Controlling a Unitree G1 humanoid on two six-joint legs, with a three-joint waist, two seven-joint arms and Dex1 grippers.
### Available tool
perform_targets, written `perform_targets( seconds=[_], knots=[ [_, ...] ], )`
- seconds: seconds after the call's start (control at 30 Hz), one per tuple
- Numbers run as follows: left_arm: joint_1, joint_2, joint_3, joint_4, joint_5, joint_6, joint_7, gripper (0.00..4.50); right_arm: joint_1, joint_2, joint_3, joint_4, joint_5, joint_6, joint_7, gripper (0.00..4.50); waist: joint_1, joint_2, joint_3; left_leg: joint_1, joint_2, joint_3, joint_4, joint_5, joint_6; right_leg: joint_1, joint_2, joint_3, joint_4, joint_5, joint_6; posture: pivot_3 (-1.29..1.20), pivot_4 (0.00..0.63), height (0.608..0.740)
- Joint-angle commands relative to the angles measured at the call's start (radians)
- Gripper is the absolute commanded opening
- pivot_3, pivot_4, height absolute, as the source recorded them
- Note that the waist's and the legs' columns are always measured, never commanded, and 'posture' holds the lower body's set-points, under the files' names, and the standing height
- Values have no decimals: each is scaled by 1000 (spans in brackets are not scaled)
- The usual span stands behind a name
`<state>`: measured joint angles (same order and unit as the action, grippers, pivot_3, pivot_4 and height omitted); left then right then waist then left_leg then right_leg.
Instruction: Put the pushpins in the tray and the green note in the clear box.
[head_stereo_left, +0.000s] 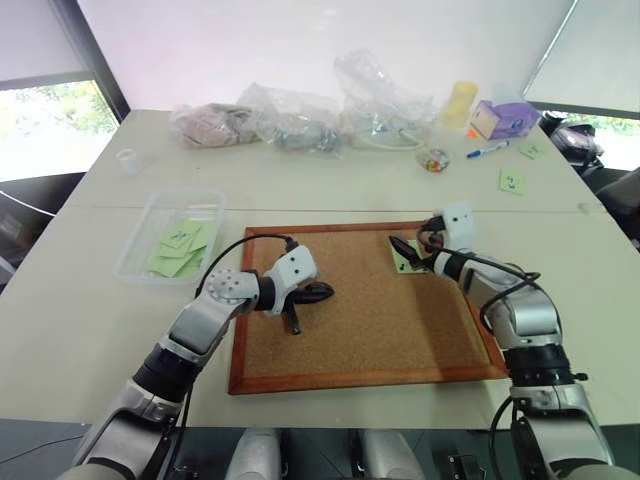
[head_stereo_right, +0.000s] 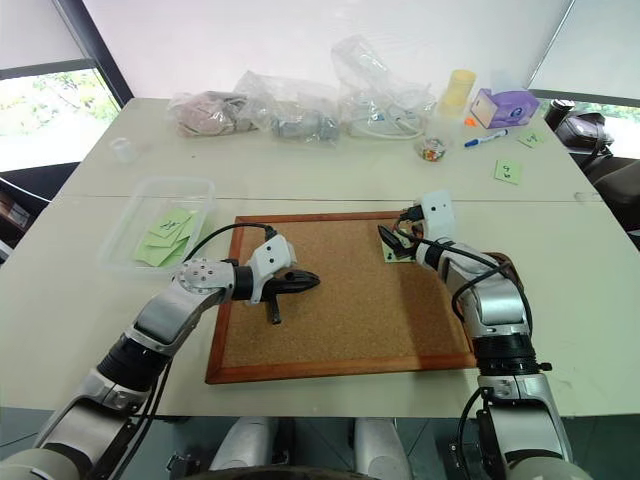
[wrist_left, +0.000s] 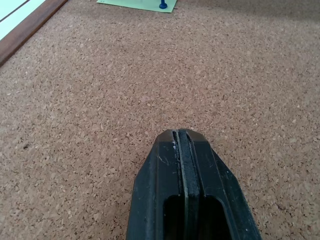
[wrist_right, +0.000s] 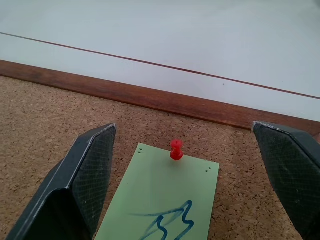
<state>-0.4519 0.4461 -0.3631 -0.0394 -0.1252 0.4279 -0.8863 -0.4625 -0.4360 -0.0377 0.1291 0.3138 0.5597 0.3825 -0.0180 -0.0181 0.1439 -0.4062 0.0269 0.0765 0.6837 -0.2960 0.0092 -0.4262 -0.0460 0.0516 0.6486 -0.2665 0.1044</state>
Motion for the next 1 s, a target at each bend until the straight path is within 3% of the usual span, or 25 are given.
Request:
perform_targets(
  seconds=[0.03,0.13,0.23,0.47,0.77,1.0],
  knots=[
    [18,13,-20,7,24,-1,-13,0,-36,11,1,18,-21,-26,18,4424,-1,0,0,0,0,0,0,0,0,0,0,0,0,0,0,0,150,737],
    [14,5,-15,18,26,-5,-9,0,-49,18,4,49,-34,-26,26,4424,-1,0,0,0,0,0,0,0,0,0,0,0,0,0,0,0,150,737],
    [13,0,-11,28,27,-9,-2,0,-57,24,-1,64,-39,-31,38,3591,-1,0,0,0,0,0,0,0,0,0,0,0,0,0,0,0,150,737],
    [16,-8,-5,40,30,-18,2,0,-61,36,-9,67,-34,-15,46,49,0,0,0,1,0,0,0,0,0,1,-1,0,0,0,0,0,150,737],
    [-4,-6,-1,74,47,-49,5,0,-55,49,-36,54,-22,-9,54,49,0,1,0,1,0,0,0,0,0,1,-1,0,0,0,0,0,150,737],
    [11,0,-14,76,45,-54,-16,0,-50,79,-94,6,-12,-134,39,49,0,1,0,1,0,1,0,0,0,1,-1,0,0,0,0,0,150,737]
  ],
)
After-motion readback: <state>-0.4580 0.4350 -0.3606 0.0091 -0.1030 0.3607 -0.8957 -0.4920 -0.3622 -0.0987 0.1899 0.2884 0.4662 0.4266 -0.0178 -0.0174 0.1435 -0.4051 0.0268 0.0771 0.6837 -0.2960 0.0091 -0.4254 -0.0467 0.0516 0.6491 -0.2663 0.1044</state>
